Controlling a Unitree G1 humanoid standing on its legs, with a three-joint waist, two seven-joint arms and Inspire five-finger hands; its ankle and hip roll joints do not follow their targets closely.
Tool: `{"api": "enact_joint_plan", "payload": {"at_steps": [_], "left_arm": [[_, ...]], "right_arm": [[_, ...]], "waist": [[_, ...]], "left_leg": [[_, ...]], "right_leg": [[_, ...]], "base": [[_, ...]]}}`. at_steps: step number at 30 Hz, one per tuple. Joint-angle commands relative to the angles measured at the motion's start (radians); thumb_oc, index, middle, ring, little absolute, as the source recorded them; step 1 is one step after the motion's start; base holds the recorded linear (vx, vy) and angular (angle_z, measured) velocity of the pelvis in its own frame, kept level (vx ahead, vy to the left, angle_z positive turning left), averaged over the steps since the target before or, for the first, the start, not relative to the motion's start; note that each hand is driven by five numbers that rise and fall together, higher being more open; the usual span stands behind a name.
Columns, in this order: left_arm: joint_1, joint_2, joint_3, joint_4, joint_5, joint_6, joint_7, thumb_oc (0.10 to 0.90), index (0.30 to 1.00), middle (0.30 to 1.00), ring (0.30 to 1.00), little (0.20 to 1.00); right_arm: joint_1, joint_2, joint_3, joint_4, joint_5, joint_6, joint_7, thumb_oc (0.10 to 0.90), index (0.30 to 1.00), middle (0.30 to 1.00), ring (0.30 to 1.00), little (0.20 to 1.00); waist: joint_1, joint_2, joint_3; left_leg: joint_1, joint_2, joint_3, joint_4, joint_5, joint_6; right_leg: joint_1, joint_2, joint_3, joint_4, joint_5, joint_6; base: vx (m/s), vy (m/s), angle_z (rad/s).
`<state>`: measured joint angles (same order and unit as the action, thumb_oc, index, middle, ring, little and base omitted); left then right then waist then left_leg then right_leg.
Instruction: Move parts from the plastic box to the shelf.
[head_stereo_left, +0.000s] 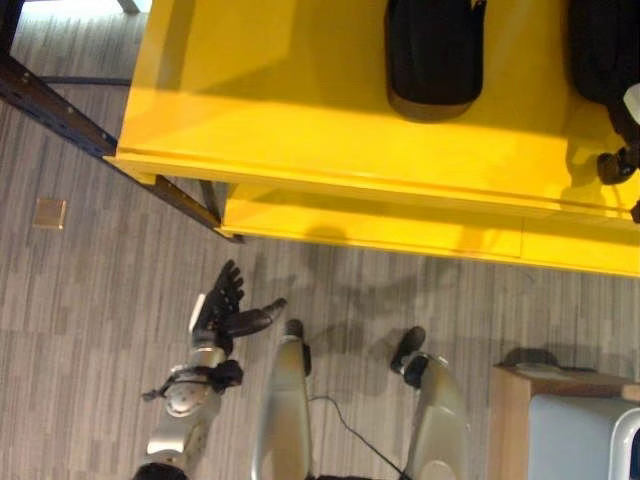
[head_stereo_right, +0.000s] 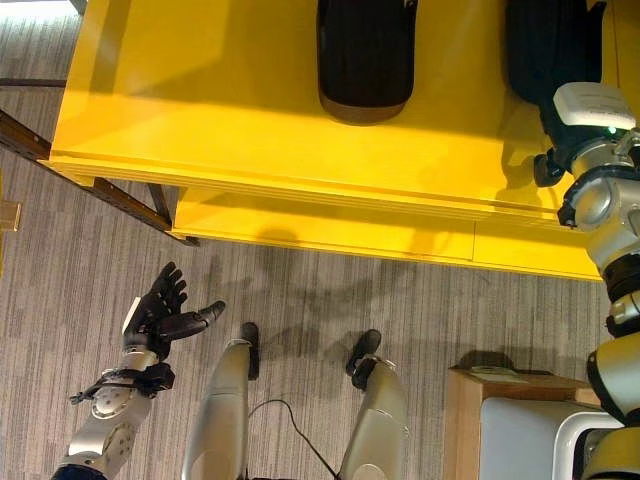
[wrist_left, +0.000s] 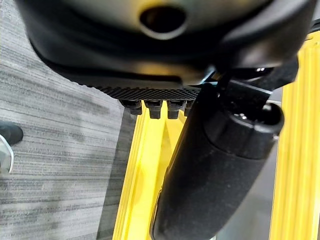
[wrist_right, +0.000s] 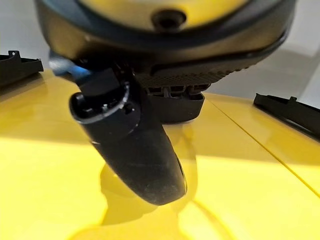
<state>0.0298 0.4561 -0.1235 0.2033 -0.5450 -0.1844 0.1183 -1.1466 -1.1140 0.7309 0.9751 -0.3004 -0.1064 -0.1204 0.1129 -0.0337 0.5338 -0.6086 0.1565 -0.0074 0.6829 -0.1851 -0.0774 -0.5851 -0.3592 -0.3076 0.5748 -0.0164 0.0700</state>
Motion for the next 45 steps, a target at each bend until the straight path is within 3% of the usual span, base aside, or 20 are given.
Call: {"api": "enact_joint_plan", "payload": {"at_steps": [1,31,32,33,37,38,45], "left_arm": [[0.01,0.044,0.007,-0.04,-0.006,-0.083,-0.011,0.9,1.0,1.0,1.0,1.0],[0.007,0.042,0.034,-0.04,-0.001,-0.082,-0.013,0.9,1.0,1.0,1.0,1.0],[0.004,0.043,0.037,-0.04,-0.002,-0.083,-0.012,0.9,1.0,1.0,1.0,1.0],[0.006,0.043,0.037,-0.039,-0.002,-0.083,-0.012,0.9,1.0,1.0,1.0,1.0],[0.002,0.045,0.036,-0.037,0.002,-0.082,-0.012,0.9,1.0,1.0,1.0,1.0],[0.003,0.045,0.036,-0.036,0.002,-0.081,-0.012,0.9,1.0,1.0,1.0,1.0],[0.003,0.047,0.044,-0.04,0.002,-0.083,-0.016,0.9,1.0,1.0,1.0,1.0]], "right_arm": [[0.017,-0.026,-0.046,-0.018,0.047,-0.003,0.001,0.9,1.0,1.0,1.0,1.0],[0.138,-0.082,-0.112,-0.168,0.088,-0.027,0.048,0.9,1.0,1.0,1.0,1.0],[0.145,-0.085,-0.118,-0.182,0.09,-0.027,0.05,0.9,1.0,1.0,1.0,1.0],[0.146,-0.084,-0.117,-0.183,0.09,-0.027,0.05,0.9,1.0,1.0,1.0,1.0],[0.144,-0.09,-0.111,-0.178,0.084,-0.027,0.056,0.9,1.0,1.0,1.0,1.0],[0.145,-0.089,-0.109,-0.178,0.084,-0.028,0.056,0.9,1.0,1.0,1.0,1.0],[0.163,-0.091,-0.12,-0.187,0.087,-0.03,0.067,0.9,1.0,1.0,1.0,1.0]], "waist": [[0.004,-0.016,-0.055],[-0.014,-0.043,-0.06],[-0.015,-0.045,-0.058],[-0.014,-0.044,-0.06],[-0.016,-0.046,-0.058],[-0.016,-0.046,-0.059],[-0.02,-0.049,-0.058]], "left_leg": [[-0.024,0.039,-0.028,-0.051,0.079,-0.036],[-0.003,0.045,-0.024,-0.051,0.073,-0.039],[-0.012,0.042,-0.021,-0.058,0.098,-0.031],[-0.001,0.045,-0.024,-0.052,0.074,-0.038],[-0.012,0.041,-0.02,-0.058,0.097,-0.03],[-0.001,0.044,-0.022,-0.051,0.073,-0.038],[-0.01,0.041,-0.018,-0.063,0.101,-0.031]], "right_leg": [[0.027,-0.003,0.025,0.164,-0.11,0.063],[0.05,0.0,0.028,0.151,-0.105,0.064],[0.043,-0.003,0.023,0.142,-0.084,0.053],[0.051,0.0,0.029,0.15,-0.104,0.064],[0.045,-0.004,0.024,0.138,-0.082,0.053],[0.053,-0.001,0.029,0.147,-0.102,0.064],[0.048,-0.003,0.026,0.131,-0.078,0.053]], "base": [[0.0,0.0,0.0],[0.0,0.001,0.0],[0.0,0.0,0.0],[-0.02,0.007,-0.03],[-0.03,0.006,-0.01],[0.05,-0.003,-0.01],[-0.03,0.005,0.0]]}}
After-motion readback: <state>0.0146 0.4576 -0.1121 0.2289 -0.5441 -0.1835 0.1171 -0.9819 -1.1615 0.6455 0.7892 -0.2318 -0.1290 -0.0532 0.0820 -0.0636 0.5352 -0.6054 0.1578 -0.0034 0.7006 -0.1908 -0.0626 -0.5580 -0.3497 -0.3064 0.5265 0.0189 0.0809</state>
